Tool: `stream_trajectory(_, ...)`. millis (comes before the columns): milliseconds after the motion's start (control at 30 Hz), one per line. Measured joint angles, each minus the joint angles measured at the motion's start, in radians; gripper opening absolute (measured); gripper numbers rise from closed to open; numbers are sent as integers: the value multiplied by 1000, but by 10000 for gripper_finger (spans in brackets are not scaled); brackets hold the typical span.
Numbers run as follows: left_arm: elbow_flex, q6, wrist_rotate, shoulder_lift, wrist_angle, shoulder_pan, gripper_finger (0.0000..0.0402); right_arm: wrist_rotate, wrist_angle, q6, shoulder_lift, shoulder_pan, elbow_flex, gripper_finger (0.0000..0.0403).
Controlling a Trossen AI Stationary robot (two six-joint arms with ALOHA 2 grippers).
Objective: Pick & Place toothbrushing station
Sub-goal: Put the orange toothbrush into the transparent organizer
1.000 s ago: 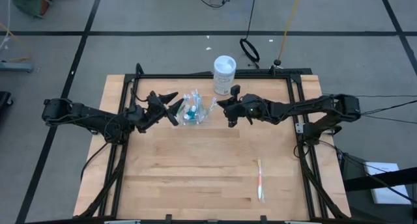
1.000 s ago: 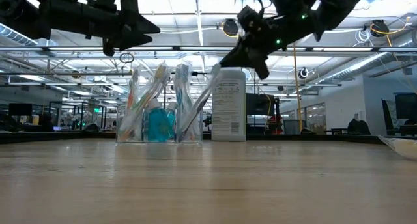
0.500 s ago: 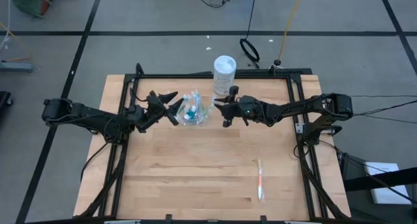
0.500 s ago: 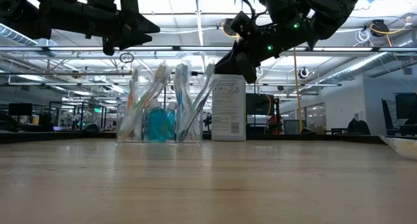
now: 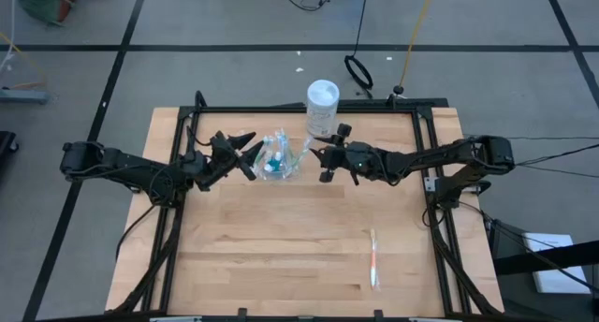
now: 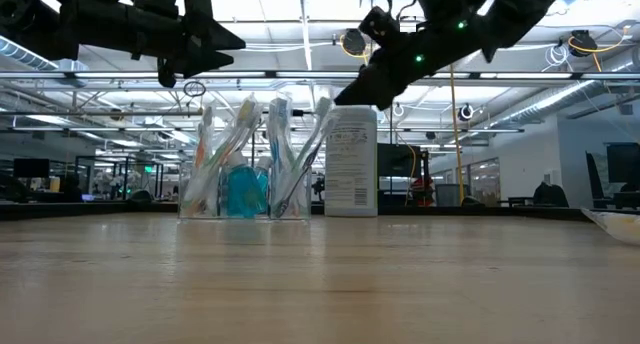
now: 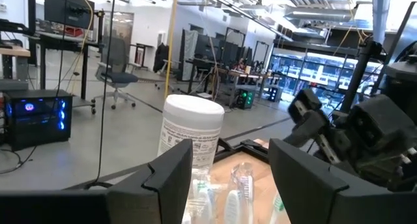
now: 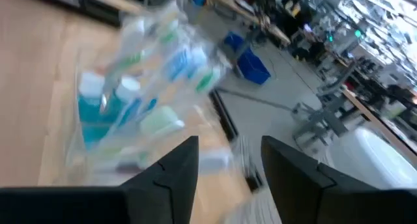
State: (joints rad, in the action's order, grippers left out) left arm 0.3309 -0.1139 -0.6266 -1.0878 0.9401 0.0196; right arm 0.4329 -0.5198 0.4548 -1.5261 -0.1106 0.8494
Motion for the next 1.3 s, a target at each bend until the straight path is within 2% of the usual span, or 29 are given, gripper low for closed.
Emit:
stream_trajectory(100,0,0,0,0,0,0,209,50,129,-15,50,43,0,161)
stream_trajectory(167,0,0,0,0,-1,0,209,64,220,-97,87,78,0,159)
stream_trajectory(300,0,0,0,0,-1,0,209,46,489,-500,161,155,0,156)
stream_trajectory(400,0,0,0,0,-1,0,209,-92,721,-835,210,211,0,157)
stream_trajectory(567,0,0,0,0,5,0,209,-471,983,-1282,254,310,-4,154)
stream_trajectory(667,0,-4,0,0,7,0,209,-568,1050,-1496,260,409,-34,150)
stream_trajectory(867,0,-5,0,0,12,0,209,-555,1088,-1811,252,576,-120,146)
stream_trajectory(967,0,-5,0,0,12,0,209,-475,1051,-1896,253,617,-168,146)
stream_trajectory(1033,0,-25,0,0,13,0,209,-427,998,-1926,252,625,-202,145)
stream_trajectory(1300,0,-91,-1,0,14,0,209,-426,750,-1905,226,623,-332,145)
